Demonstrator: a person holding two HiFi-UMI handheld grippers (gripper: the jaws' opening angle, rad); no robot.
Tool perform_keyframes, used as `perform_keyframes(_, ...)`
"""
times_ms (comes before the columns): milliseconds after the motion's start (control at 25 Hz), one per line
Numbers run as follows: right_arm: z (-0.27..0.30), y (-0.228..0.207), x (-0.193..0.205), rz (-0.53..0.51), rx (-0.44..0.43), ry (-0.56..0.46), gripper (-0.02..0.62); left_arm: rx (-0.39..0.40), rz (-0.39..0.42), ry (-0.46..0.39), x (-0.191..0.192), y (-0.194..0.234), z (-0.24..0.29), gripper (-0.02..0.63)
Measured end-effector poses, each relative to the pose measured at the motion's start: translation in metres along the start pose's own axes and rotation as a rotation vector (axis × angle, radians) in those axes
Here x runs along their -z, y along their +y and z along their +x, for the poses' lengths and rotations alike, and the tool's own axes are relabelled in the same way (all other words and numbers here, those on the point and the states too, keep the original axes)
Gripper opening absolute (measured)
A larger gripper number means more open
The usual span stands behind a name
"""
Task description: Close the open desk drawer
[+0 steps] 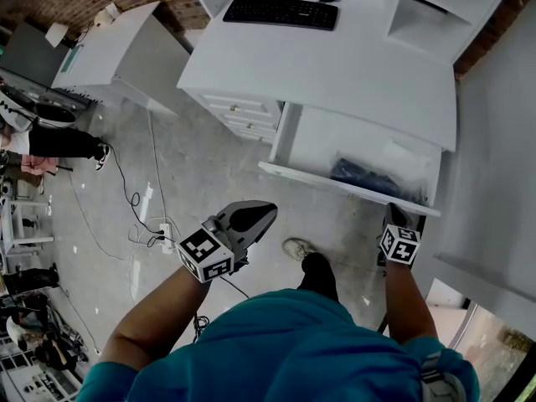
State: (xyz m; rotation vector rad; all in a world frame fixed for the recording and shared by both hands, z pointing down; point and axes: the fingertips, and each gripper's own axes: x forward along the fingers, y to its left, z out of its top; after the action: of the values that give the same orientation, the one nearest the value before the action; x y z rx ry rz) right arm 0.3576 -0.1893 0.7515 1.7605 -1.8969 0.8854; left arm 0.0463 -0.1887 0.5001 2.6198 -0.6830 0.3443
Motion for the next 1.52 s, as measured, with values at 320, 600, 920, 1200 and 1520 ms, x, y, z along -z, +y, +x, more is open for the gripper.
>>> perform_keyframes(320, 0.014, -0.006, -0.015, -0.01, 0.016, -0.008, 0.021, 0.019, -0.001, -0.002, -0.005, 0.01, 0.013, 0.017)
perform_keyframes(600, 0.024, -0.009, -0.022, -0.018, 0.025, -0.013, 0.021, 0.027, -0.004, 0.006, -0.007, 0.019, 0.02, 0.017)
perform_keyframes(920, 0.034, -0.012, -0.027, -0.039, 0.027, -0.006, 0.021, 0.032, -0.006, 0.012, -0.011, 0.027, 0.029, 0.017)
perform_keyframes(1200, 0.044, -0.017, -0.037, -0.036, 0.031, -0.008, 0.021, 0.026, -0.007, 0.018, -0.016, 0.033, 0.034, 0.017)
perform_keyframes(1520, 0.058, -0.021, -0.051, -0.035, 0.026, -0.02, 0.021, 0.023, -0.009, 0.025, -0.021, 0.041, 0.045, 0.017)
